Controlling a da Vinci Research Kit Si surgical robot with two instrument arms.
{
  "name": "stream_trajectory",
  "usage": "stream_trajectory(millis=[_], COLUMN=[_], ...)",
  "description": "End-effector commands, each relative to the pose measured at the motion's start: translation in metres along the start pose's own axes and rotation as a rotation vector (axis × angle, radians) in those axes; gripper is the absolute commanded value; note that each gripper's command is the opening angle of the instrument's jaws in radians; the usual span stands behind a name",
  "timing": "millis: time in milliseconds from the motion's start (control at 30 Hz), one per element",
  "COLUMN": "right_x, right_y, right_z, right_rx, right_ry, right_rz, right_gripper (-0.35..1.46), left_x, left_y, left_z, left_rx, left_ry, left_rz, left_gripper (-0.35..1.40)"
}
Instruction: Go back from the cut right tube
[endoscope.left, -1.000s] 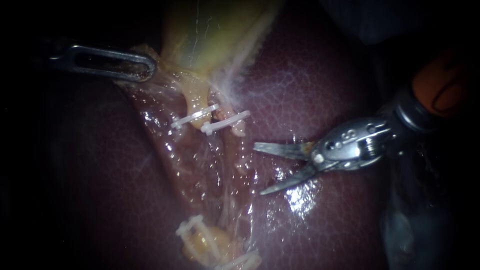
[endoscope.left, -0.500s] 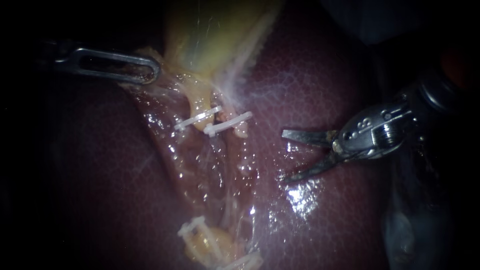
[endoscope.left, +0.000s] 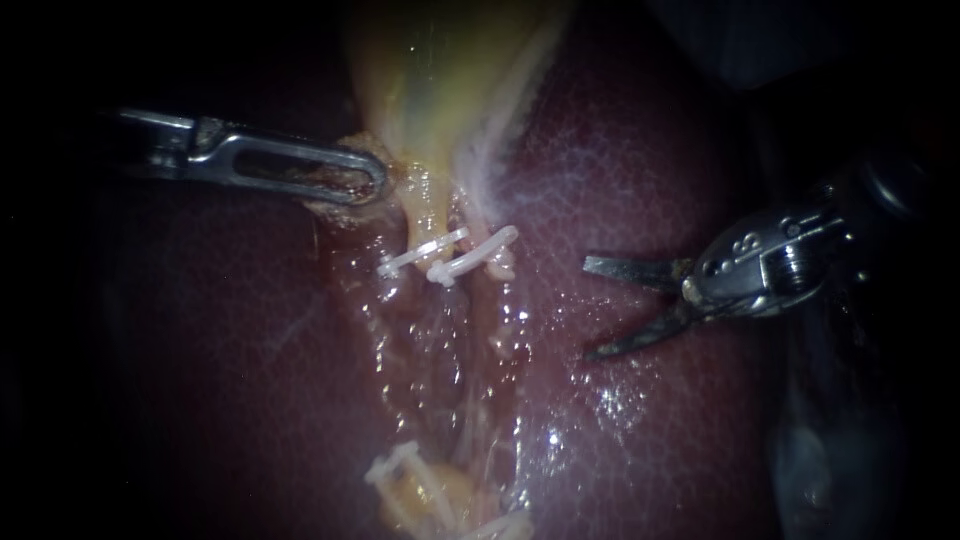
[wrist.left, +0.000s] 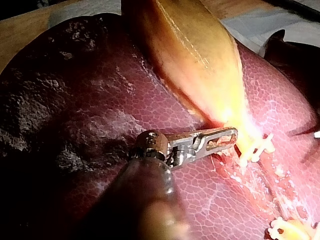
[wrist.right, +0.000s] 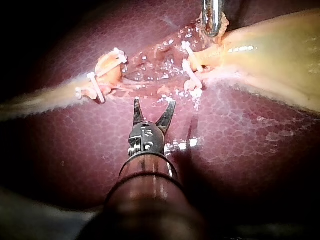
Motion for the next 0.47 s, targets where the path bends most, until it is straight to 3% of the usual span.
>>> stream_trajectory(millis=[33, 467], right_x=[0.0, -0.0001], right_y=[0.0, -0.0002], right_z=[0.0, -0.0003], right_rx=[0.001, 0.02], right_ry=[0.001, 0.007], right_rz=[-0.001, -0.003], right_gripper=[1.45, 1.45], left_x=[0.0, -0.0003], left_y=[0.0, 0.0001], left_z=[0.0001, 0.0], left_rx=[0.001, 0.004], left_ry=[0.001, 0.006], left_rz=[0.001, 0.001], left_gripper=[-0.35, -0.35])
